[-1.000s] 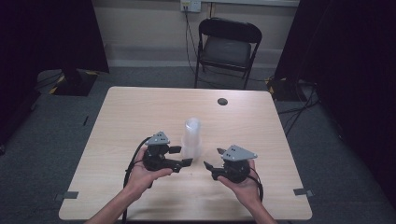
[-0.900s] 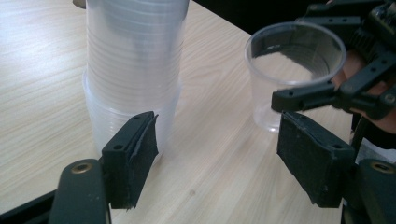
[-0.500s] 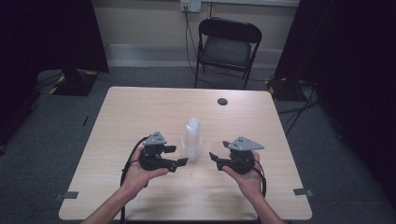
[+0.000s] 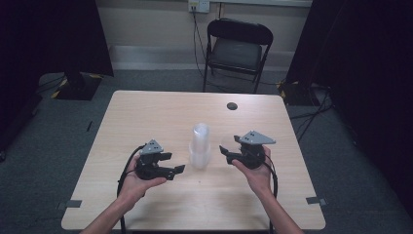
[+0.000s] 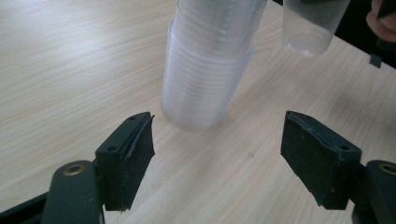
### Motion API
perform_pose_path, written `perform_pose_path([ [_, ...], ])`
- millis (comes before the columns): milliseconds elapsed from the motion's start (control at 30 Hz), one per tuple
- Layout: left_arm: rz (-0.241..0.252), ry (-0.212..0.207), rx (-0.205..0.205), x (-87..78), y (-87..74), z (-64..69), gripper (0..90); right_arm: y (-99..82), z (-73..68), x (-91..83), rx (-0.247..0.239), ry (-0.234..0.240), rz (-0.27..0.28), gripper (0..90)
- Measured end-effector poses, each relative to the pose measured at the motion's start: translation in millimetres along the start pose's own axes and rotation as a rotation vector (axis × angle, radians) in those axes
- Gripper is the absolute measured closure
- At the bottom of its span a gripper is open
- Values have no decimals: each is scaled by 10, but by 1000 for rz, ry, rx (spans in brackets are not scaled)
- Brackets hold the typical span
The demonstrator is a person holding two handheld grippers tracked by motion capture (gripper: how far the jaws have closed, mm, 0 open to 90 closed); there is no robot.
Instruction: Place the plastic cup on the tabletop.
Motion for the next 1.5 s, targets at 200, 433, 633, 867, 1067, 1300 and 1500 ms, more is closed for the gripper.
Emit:
perform_pose_path([
  [200,-12,25,7,-75,-127,-3,255,37,130,74,17,-39,3,312],
  [433,-5,38,31,-75,-185,4,250,43,213,251,43,-70,-3,309],
  [633,-13,42,39,-90,-237,23,245,25,248,403,84,-70,-17,307],
  [867,-42,52,47,-90,-272,9,243,-47,312,629,103,-95,-39,298],
  [1067,-48,42,21,-70,-350,-20,248,-99,318,769,130,-97,-48,287],
  [1300,-35,51,10,-89,-363,-41,248,-132,284,902,131,-97,-63,285],
  [1500,-45,45,13,-62,-389,-36,248,-178,281,983,118,-109,-72,285],
])
Point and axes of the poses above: each handheld gripper's, and its own axes: x roughly forward along the jaws, y roughly out of its top, z roughly to its right, the point moved 5 cm from there along x, roughly forward along the jaws, and after that the axes turned 14 degrees about -y, right-handed, at the moved point
